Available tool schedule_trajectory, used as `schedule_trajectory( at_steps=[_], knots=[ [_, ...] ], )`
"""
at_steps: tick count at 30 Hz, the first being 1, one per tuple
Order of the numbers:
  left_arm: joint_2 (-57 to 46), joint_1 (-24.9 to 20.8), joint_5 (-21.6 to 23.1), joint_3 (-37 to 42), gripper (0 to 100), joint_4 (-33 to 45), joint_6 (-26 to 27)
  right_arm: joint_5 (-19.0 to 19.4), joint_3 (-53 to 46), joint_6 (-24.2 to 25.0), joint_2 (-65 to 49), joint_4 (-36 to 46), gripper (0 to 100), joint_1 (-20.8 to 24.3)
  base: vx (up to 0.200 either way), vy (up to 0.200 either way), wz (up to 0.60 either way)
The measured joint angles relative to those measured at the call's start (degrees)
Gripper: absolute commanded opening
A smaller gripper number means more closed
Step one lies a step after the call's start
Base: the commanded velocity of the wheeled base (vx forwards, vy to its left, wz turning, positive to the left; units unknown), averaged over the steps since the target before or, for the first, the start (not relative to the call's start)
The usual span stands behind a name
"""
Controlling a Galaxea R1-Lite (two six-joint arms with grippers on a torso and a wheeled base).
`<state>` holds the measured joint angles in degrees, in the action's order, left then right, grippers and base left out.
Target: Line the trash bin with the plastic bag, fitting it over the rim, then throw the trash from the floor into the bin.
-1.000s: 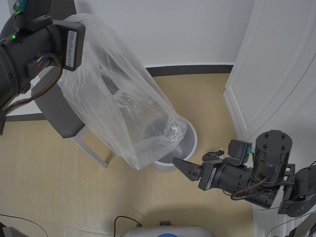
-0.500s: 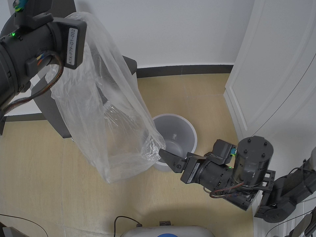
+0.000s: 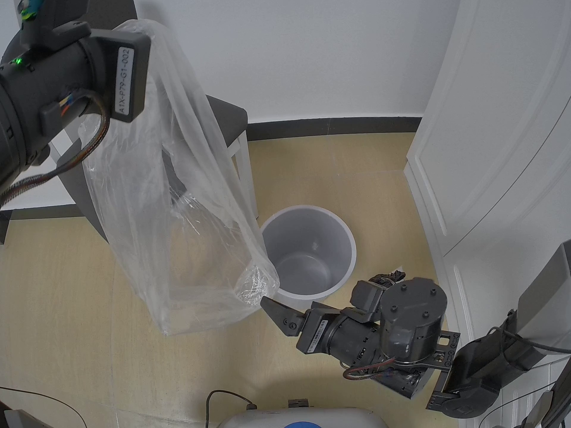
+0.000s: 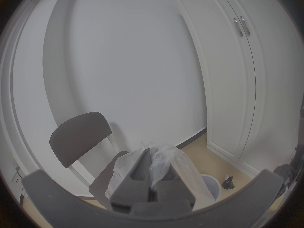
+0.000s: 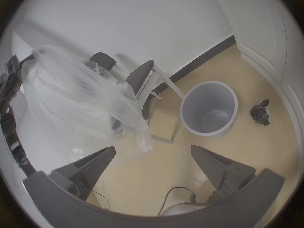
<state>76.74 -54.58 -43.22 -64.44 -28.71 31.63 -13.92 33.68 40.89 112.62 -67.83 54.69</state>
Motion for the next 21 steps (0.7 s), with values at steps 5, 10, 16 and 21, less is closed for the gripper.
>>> schedule_trajectory(
  at_steps=[5,10,16,21],
  knots=[
    [0.0,0.1,0.0,-0.1,0,0.0,0.0,-0.2,2.6,5.0,1.7,-0.1,100,0.1,0.000,0.000,0.00],
    [0.0,0.3,0.0,-0.1,0,-0.4,0.0,-0.4,4.6,5.7,3.9,-1.0,100,0.0,0.000,0.000,0.00],
    [0.0,0.4,0.0,-0.1,0,-0.5,0.0,-0.7,6.9,5.6,7.0,-5.1,100,-1.4,0.000,0.000,0.00],
    [0.0,0.5,0.0,0.0,0,-0.6,0.0,-1.0,9.4,5.6,8.9,-5.9,100,-4.1,0.000,0.000,0.00]
  ],
)
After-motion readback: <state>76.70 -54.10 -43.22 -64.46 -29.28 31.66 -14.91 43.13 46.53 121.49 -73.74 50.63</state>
